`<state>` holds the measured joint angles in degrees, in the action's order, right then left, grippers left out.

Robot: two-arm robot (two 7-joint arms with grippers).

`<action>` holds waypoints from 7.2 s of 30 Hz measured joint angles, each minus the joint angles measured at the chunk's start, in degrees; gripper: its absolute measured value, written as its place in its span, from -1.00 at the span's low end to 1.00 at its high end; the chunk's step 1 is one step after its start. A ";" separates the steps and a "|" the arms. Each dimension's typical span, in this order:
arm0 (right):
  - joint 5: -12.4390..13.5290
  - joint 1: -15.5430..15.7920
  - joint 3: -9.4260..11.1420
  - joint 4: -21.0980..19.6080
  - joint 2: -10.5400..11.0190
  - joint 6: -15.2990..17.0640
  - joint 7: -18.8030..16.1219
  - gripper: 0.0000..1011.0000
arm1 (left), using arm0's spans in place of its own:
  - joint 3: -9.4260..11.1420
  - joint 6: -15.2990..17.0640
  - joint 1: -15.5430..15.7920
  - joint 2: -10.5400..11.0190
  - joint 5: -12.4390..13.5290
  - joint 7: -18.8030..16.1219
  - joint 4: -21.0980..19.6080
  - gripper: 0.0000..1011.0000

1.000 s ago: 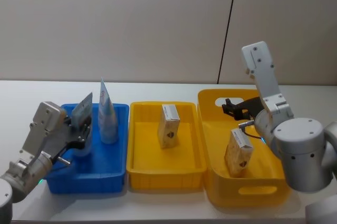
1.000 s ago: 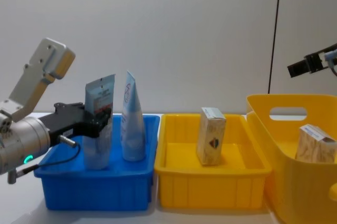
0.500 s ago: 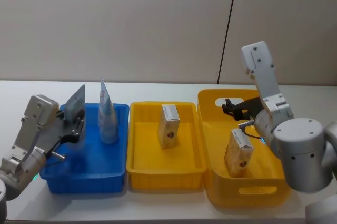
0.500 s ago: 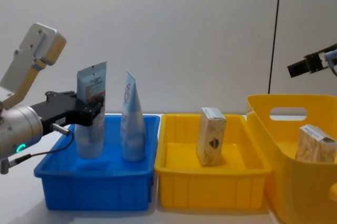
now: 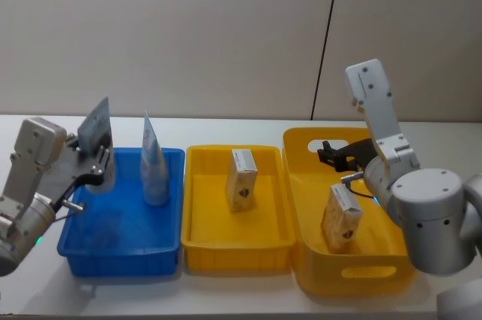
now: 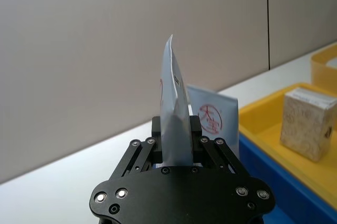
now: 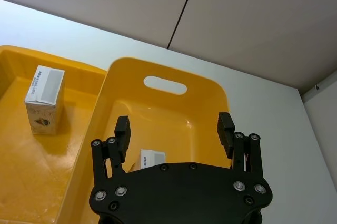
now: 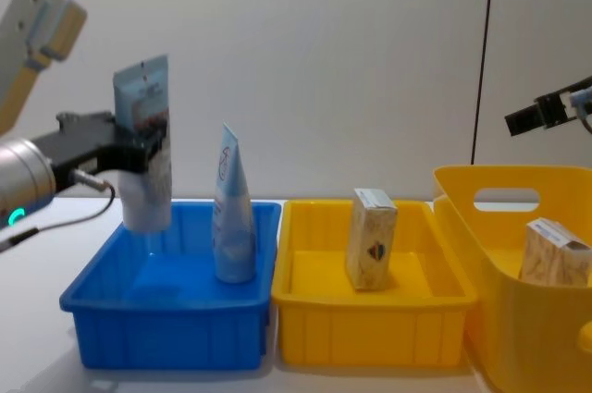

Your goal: Bimanual collaborative sorting of washing and personal care products

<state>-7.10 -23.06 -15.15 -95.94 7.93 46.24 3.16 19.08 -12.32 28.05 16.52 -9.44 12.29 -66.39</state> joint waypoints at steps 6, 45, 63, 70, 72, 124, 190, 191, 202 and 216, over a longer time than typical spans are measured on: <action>0.00 0.00 0.00 0.00 0.00 0.00 0.00 0.99 | -1.14 -0.44 -0.19 0.65 0.07 -0.28 -4.16 -0.49; -2.01 -2.83 -5.17 2.27 1.48 -16.16 -4.47 0.98 | -0.56 -11.10 8.68 -3.12 -4.67 10.69 -6.57 -0.49; -0.67 -1.57 -4.94 2.15 1.80 -22.02 -7.15 0.99 | 0.47 -12.04 9.60 -5.50 -7.25 15.39 -3.81 -0.49; -0.43 -0.57 -4.89 1.64 2.05 -24.09 -7.89 0.98 | 0.61 -11.91 9.62 -5.91 -7.71 16.32 -3.46 -0.49; -0.35 -0.36 -4.92 1.40 2.18 -24.37 -8.27 0.99 | 0.66 -11.83 9.67 -5.98 -7.83 16.53 -3.33 -0.49; -3.44 -3.22 -8.32 2.47 2.71 -27.62 -16.49 0.98 | 4.14 -9.63 12.50 -6.44 -10.47 21.25 0.15 -0.49; -8.40 -11.01 -9.96 16.45 -4.64 -31.17 -16.11 0.79 | 5.98 -6.55 10.52 -4.79 -10.70 20.82 -4.02 -0.49; -8.40 -11.03 -9.94 16.50 -4.68 -31.20 -16.09 0.74 | 5.98 -6.54 10.52 -4.78 -10.69 20.81 -4.03 -0.49; -8.48 -11.21 -9.79 16.87 -5.04 -31.38 -16.00 0.24 | 6.05 -6.40 10.47 -4.77 -10.66 20.71 -4.14 -0.49; -8.51 -11.30 -9.70 17.03 -5.18 -31.48 -15.91 0.24 | 6.07 -6.35 10.43 -4.73 -10.62 20.71 -4.16 -0.49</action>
<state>-15.61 -34.35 -24.86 -78.91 2.75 14.77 -12.76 25.15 -18.67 38.48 11.79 -20.07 33.00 -70.55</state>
